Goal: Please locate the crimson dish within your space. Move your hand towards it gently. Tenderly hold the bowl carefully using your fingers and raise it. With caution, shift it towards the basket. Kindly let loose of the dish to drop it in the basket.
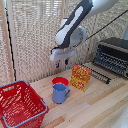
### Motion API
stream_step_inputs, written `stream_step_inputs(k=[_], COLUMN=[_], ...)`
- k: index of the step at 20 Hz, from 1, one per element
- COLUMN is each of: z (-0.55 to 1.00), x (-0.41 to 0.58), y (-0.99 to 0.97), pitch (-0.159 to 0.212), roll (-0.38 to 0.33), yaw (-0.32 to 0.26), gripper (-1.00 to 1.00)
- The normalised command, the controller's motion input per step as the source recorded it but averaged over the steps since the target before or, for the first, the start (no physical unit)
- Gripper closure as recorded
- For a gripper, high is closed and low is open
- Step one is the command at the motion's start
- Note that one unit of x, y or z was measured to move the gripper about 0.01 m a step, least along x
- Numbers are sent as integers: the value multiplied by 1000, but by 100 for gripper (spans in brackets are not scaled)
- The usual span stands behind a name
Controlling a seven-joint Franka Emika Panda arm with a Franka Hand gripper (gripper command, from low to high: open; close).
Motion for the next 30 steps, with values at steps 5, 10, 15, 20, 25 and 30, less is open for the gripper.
stream_step_inputs(k=[5,10,15,20,25,30], z=[-398,-318,-213,-137,-114,-81], x=[26,173,158,160,86,13], y=[-144,-147,-45,-1,0,18], pitch=[134,62,64,79,56,37], roll=[-16,-23,-42,-19,-20,-23], yaw=[113,185,164,132,66,5], gripper=[-100,-100,100,100,100,100])
